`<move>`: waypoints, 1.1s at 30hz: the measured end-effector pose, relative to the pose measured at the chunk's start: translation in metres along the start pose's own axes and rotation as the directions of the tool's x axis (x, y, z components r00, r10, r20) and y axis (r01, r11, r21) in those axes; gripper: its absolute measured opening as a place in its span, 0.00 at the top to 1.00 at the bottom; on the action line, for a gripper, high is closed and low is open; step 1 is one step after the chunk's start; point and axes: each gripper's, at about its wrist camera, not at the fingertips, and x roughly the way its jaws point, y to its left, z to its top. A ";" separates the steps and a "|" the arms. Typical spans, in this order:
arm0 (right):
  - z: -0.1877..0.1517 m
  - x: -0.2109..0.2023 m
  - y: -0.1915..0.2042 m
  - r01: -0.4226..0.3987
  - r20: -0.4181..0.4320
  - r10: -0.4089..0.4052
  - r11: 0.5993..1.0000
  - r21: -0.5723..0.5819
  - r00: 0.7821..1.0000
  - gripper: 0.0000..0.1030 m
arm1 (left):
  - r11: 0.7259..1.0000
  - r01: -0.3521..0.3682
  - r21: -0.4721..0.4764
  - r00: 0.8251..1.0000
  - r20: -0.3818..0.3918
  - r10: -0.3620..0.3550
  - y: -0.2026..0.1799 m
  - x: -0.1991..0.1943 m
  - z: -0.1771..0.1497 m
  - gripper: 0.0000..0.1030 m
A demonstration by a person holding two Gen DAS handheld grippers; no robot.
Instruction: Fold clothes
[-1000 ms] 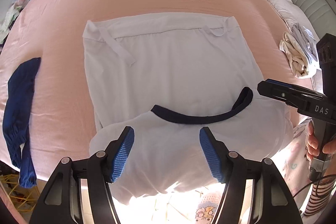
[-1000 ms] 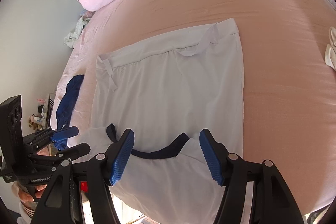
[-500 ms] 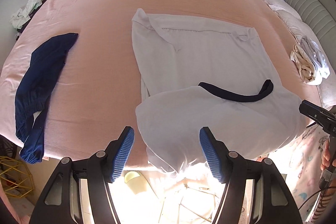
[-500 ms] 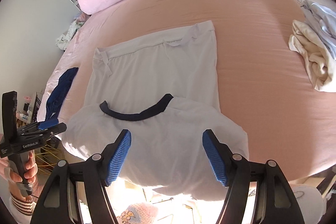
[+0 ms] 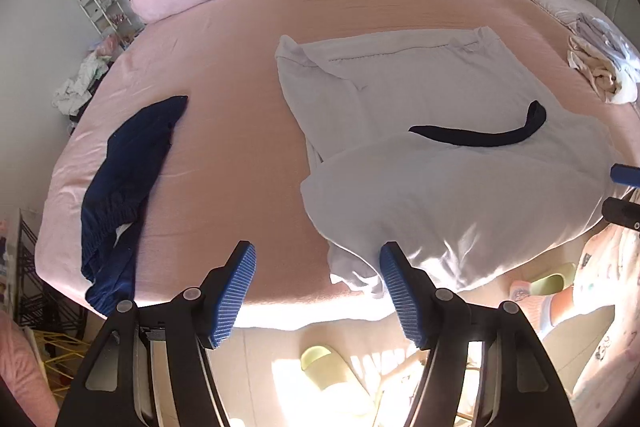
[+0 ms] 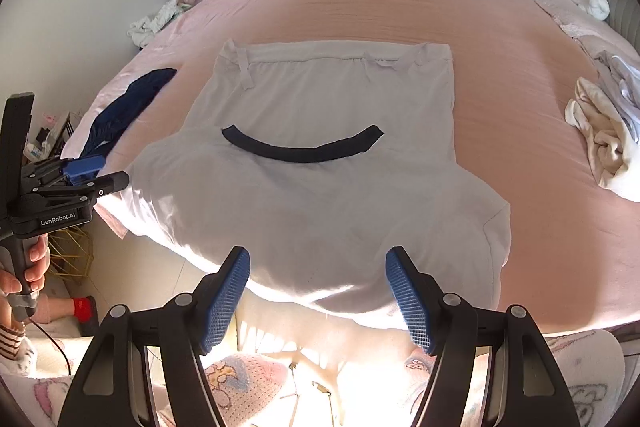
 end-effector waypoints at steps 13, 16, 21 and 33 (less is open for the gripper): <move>-0.029 -0.002 0.034 0.136 0.057 -0.127 0.971 -0.199 0.990 0.32 | 0.985 -0.090 0.149 0.996 -0.003 0.091 -0.009 -0.001 -0.024 0.39; -0.038 0.005 0.046 0.247 0.074 -0.236 0.913 -0.324 0.969 0.32 | 0.979 -0.096 0.178 0.995 0.005 0.097 -0.013 -0.004 -0.026 0.39; -0.064 0.036 0.070 0.478 0.155 -0.492 0.644 -0.597 0.857 0.32 | 0.965 -0.095 0.245 0.995 0.003 0.097 -0.027 -0.004 -0.026 0.39; -0.091 0.068 0.085 0.588 0.370 -0.574 0.252 -0.769 0.730 0.32 | 0.914 -0.157 0.374 0.984 0.135 0.114 -0.046 -0.005 -0.035 0.39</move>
